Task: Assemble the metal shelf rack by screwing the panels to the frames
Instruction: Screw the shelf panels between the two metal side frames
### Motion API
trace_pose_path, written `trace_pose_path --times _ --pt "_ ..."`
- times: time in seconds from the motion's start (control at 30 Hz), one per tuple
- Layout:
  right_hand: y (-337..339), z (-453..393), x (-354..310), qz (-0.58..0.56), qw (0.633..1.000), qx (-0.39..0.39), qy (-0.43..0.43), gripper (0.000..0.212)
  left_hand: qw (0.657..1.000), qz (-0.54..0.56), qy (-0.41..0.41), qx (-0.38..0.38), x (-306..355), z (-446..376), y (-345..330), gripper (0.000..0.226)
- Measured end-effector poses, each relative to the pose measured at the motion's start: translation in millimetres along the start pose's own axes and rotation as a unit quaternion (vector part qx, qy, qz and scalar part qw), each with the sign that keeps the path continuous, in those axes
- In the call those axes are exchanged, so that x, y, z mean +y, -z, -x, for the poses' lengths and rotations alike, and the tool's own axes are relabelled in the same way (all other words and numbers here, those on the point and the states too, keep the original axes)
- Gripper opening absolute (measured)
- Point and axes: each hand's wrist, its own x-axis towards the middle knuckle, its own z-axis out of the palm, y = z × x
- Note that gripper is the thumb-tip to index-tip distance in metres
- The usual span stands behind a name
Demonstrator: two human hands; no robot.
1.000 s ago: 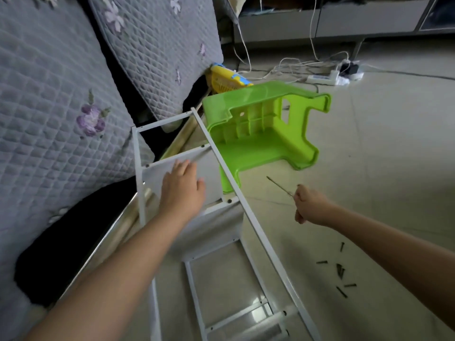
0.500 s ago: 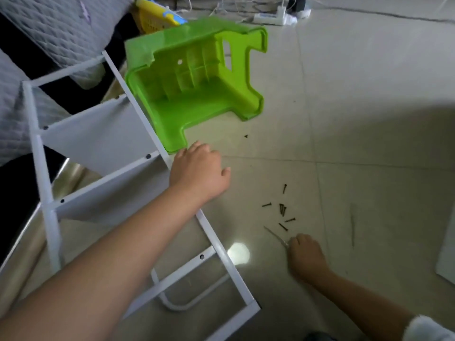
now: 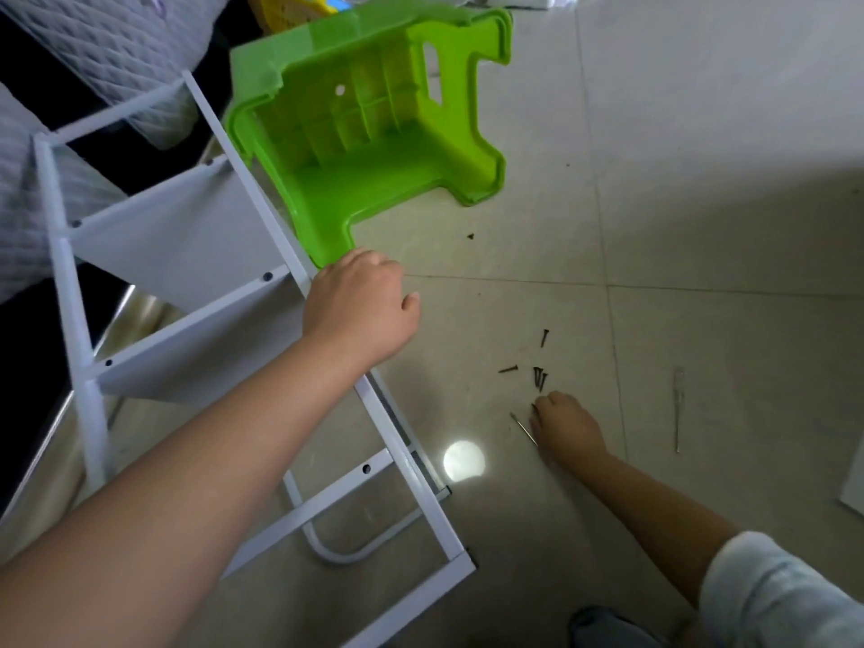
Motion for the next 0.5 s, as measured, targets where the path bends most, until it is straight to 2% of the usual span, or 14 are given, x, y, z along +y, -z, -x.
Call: trace_pose_path --times 0.2,0.3,0.4,0.5 --pt "-2 0 -5 0.013 0.999 -0.027 -0.045 0.026 1.0 0.008 0.003 -0.001 1 -2 0 0.037" --pt "19 -1 -19 -0.083 0.992 -0.046 -0.083 0.026 0.999 0.038 0.0 0.02 0 -2 -1 0.035" --pt "61 -10 -47 -0.152 0.988 -0.01 -0.036 0.018 0.988 0.137 -0.005 0.071 -2 3 1 0.042" --pt "117 -12 -87 -0.2 0.977 0.045 0.06 0.008 0.969 0.19 -0.004 0.157 -22 15 12 0.049"
